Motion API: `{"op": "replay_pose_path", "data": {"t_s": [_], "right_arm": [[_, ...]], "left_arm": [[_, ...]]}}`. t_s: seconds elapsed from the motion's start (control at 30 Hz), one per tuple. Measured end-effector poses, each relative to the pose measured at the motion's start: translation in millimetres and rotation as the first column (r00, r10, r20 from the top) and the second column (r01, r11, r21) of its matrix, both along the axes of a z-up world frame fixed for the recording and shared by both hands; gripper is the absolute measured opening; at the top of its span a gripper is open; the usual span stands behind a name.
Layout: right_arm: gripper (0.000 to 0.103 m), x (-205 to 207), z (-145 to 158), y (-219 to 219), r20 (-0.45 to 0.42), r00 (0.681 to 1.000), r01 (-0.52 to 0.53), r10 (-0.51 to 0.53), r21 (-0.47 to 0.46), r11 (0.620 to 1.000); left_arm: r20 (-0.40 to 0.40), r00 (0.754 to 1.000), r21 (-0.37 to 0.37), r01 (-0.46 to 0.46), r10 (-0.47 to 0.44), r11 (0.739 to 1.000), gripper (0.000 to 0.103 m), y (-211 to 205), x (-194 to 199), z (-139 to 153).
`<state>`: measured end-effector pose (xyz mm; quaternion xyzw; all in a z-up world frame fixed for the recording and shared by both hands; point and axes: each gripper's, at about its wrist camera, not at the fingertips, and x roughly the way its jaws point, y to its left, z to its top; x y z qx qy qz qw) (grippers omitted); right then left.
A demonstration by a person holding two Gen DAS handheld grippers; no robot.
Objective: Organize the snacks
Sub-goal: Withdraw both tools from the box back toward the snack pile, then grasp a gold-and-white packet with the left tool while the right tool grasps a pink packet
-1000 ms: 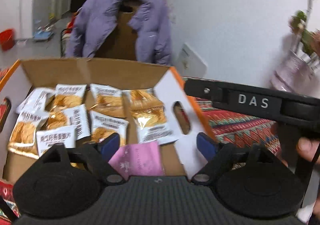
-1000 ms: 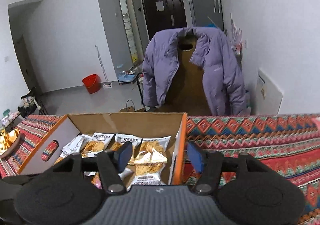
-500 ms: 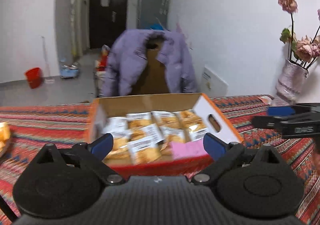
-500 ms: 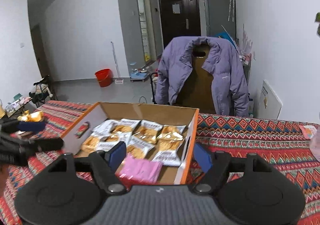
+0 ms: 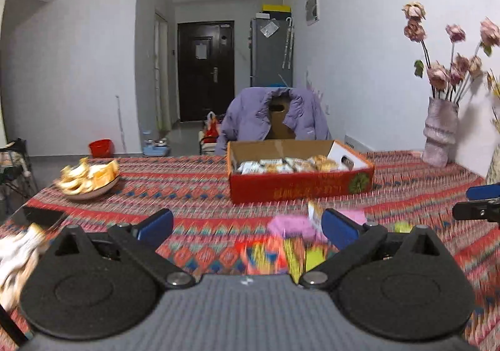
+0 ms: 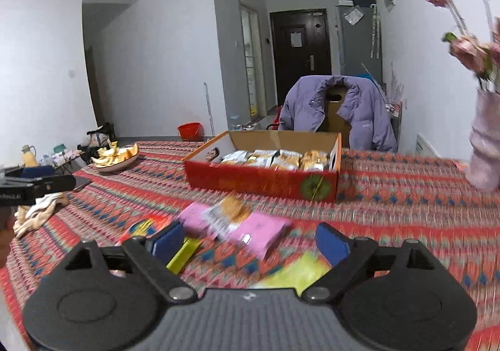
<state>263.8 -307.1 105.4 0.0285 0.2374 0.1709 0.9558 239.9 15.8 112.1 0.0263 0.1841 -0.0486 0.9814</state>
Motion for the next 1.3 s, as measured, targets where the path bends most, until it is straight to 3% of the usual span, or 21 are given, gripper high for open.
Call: {"op": "replay_pose_path", "data": {"t_s": [0.13, 0.27, 0.63, 0.9, 1.1, 1.17, 1.3], "right_arm": [[0.091, -49, -20, 8, -0.006, 1.000, 0.020, -0.020, 0.002, 1.000], [0.091, -75, -33, 15, -0.014, 1.000, 0.026, -0.026, -0.019, 0.999], [0.091, -75, -45, 20, -0.036, 0.998, 0.040, -0.042, -0.053, 0.998], [0.091, -46, -52, 21, -0.075, 0.996, 0.042, -0.044, -0.026, 0.999], [0.091, -1, -53, 27, -0.110, 0.994, 0.023, -0.025, -0.022, 0.999], [0.091, 18, -53, 29, -0.120, 0.992, 0.031, -0.033, -0.026, 0.999], [0.090, 54, -54, 32, -0.136, 0.990, 0.044, -0.049, -0.039, 0.998]], "left_arm": [[-0.003, 0.998, 0.003, -0.061, 0.061, 0.998, 0.103, 0, -46, -21], [-0.043, 0.997, 0.020, -0.057, 0.058, 0.998, 0.103, -1, -67, -37], [-0.070, 0.995, 0.069, -0.064, 0.069, 0.996, 0.103, -4, -67, -50], [-0.117, 0.992, 0.059, -0.045, 0.052, 0.997, 0.103, -10, -32, -53], [-0.073, 0.996, 0.118, 0.063, -0.055, 0.991, 0.102, -44, 22, -47], [-0.074, 0.989, 0.130, 0.137, -0.128, 0.982, 0.097, -56, 45, -45], [-0.132, 0.966, 0.141, 0.240, -0.222, 0.960, 0.073, -79, 104, -48]]}}
